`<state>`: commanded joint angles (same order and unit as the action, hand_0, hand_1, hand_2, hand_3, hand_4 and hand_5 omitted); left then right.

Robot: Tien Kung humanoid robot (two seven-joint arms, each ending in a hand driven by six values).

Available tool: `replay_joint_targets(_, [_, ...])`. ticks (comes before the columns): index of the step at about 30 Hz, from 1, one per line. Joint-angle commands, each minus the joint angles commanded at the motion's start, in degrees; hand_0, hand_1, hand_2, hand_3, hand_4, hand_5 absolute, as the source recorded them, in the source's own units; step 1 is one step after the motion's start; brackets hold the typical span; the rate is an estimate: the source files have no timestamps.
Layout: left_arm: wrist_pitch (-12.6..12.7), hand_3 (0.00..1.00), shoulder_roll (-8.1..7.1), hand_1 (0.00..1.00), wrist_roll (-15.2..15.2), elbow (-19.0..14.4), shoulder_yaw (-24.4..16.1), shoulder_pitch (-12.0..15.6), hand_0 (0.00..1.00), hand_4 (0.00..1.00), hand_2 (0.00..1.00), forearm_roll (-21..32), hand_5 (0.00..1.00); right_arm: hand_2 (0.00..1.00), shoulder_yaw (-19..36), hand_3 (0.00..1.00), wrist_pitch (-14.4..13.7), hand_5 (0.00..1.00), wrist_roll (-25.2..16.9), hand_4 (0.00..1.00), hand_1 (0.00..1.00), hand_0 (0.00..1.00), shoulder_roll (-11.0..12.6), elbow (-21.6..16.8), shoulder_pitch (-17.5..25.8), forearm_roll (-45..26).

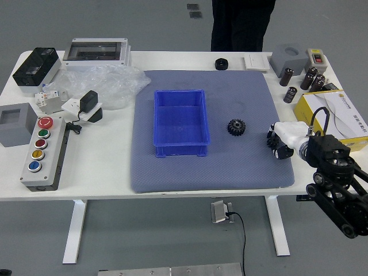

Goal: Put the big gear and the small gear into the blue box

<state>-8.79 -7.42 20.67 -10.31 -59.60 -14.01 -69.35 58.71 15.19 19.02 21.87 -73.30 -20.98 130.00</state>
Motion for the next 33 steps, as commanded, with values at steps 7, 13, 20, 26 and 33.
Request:
replay_joint_targets(7, [0.0,0.747,0.06,0.790,0.0,0.0,0.0,0.0,0.828,0.647,0.784,0.0,0.360,0.551,-0.1,0.629,-0.6,0.141,0.2,0.520,0.540,0.606,-0.2,0.3,0.0,0.0])
replay_joint_targets(13, [0.0,0.746,0.11,0.790,0.0,0.0,-0.1,-0.1,0.827,0.646,0.784,-0.1,0.360,0.523,-0.1,0.618,-1.1,0.151,0.2,0.501,0.521,0.588,-0.3,0.6,-0.2,0.0])
replay_joint_targets(20, [0.0,0.746,0.17,0.789,0.1,0.0,-0.1,-0.1,0.827,0.646,0.784,0.0,0.360,0.510,0.3,0.604,-1.9,0.155,0.2,0.486,0.507,0.579,-0.3,0.5,-0.2,0.0])
replay_joint_targets(26, [0.0,0.746,0.19,0.790,0.1,0.0,-0.1,-0.1,0.827,0.647,0.784,0.0,0.360,0.500,0.9,0.598,-2.1,0.150,0.3,0.491,0.506,0.577,0.0,-0.9,-0.7,0.0])
replay_joint_targets(33, [0.0,0.745,0.07,0.790,0.1,0.0,-0.1,-0.1,0.828,0.646,0.784,0.1,0.359,0.495,1.6,0.593,-1.9,0.148,0.8,0.500,0.504,0.577,0.3,-5.9,-3.3,0.0])
